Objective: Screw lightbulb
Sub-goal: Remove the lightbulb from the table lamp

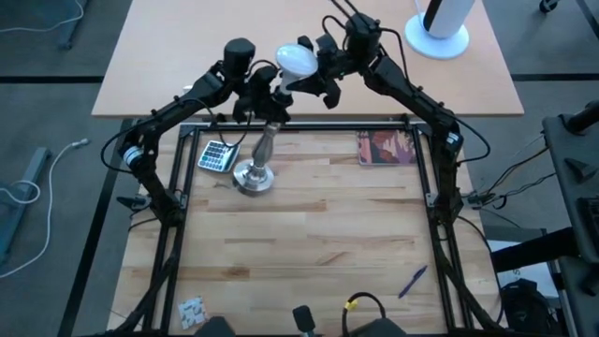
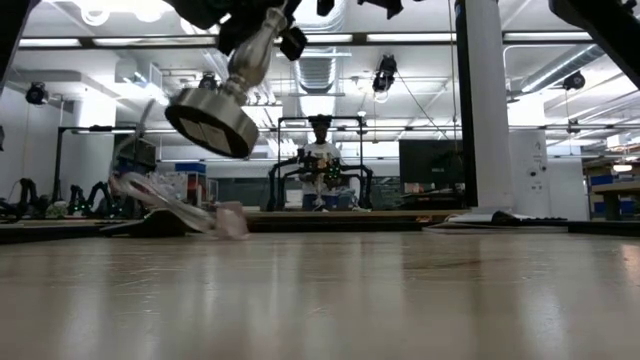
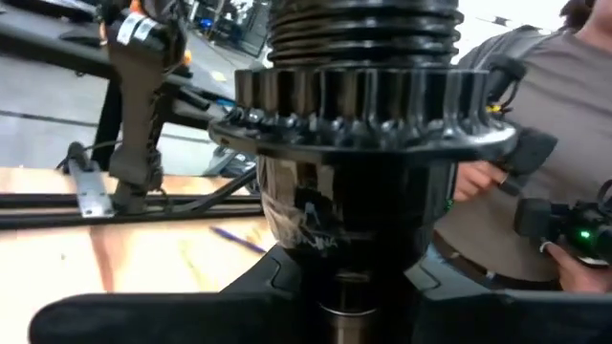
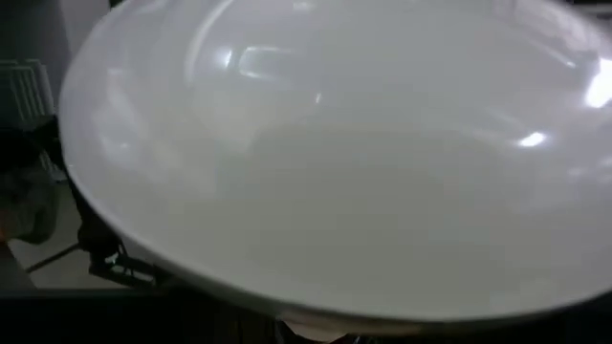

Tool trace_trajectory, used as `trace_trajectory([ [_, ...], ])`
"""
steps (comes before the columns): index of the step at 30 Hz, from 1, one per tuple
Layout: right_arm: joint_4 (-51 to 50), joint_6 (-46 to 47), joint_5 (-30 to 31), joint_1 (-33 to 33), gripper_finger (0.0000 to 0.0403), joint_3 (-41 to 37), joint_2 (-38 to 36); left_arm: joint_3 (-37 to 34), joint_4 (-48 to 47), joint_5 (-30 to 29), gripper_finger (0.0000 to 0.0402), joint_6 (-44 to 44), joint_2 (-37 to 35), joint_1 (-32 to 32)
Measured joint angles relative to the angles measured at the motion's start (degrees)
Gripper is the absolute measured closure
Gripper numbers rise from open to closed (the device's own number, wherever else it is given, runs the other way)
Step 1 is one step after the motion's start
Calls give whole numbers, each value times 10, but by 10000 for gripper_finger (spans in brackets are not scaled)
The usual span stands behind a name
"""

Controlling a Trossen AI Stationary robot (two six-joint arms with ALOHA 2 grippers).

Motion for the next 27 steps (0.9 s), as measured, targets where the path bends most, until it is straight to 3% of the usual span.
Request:
trace_trajectory([
  [7, 118, 110, -22, 0, 249, 2, 17, 41, 29, 16, 346, -61, -1, -3],
  [15, 119, 161, -18, 2, 248, 1, 19, 38, 33, -5, 346, -45, -1, 0],
  [22, 65, 195, -12, -10, 131, -5, 27, 39, 39, -20, 346, -16, -11, 18],
  [24, 54, 195, -14, -13, 121, -4, 26, 39, 28, -46, 346, -13, -12, 25],
  [27, 46, 195, -18, -18, 125, -2, 21, 37, 17, -138, 346, -4, -11, 38],
])
